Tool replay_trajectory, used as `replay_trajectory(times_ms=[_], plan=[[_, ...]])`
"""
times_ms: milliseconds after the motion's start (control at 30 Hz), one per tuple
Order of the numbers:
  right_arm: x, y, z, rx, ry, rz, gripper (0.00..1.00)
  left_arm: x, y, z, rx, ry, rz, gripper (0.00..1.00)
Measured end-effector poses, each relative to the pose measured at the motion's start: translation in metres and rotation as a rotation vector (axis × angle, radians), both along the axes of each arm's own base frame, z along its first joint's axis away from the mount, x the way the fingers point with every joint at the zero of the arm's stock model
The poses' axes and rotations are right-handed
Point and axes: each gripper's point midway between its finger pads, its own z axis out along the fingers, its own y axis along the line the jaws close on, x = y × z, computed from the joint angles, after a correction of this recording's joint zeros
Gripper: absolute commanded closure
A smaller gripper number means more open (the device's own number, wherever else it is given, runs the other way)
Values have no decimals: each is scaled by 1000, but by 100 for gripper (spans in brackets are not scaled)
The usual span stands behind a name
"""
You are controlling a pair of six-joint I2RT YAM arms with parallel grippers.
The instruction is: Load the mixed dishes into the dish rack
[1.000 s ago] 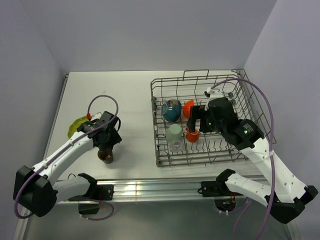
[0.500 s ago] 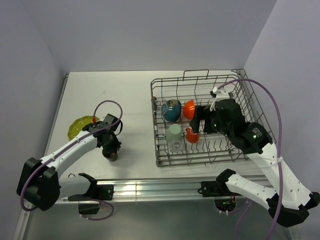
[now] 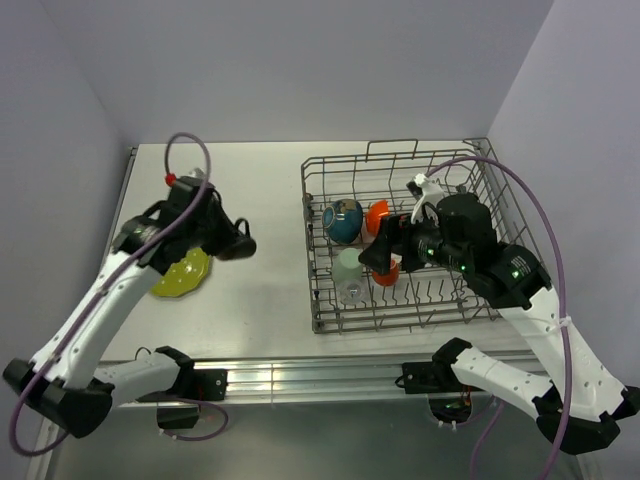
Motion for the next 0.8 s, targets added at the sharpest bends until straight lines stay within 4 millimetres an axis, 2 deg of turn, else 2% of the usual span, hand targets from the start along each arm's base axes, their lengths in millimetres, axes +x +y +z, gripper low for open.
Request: replay_trajectory(times_ms=[67, 133, 200, 267, 367, 500, 600, 667, 800], plan=[[-7, 13, 6, 56, 12, 69, 3, 1, -9, 49, -96, -123, -34, 100], [-14, 29, 14, 123, 20, 151, 3, -9, -18, 97, -220, -257, -92, 100], [-21, 42, 19, 183, 31, 218, 4, -25, -25, 127, -329, -354, -152, 100], [-28, 54, 26, 251, 39, 285, 5, -41, -32, 142, -439, -420, -209, 100], [-37, 69, 36, 358, 47, 374, 5, -61, -48, 146, -617, -461, -291, 100], [-45, 83, 49, 473, 42, 463, 7, -65, -70, 123, -799, -406, -346, 100], [-44, 89, 58, 515, 21, 493, 7, -65, -78, 110, -891, -348, -346, 100], [-43, 92, 63, 530, 0, 514, 7, -67, -81, 112, -955, -336, -352, 100], [-36, 98, 61, 522, -15, 528, 8, -77, -85, 131, -1057, -362, -390, 100]])
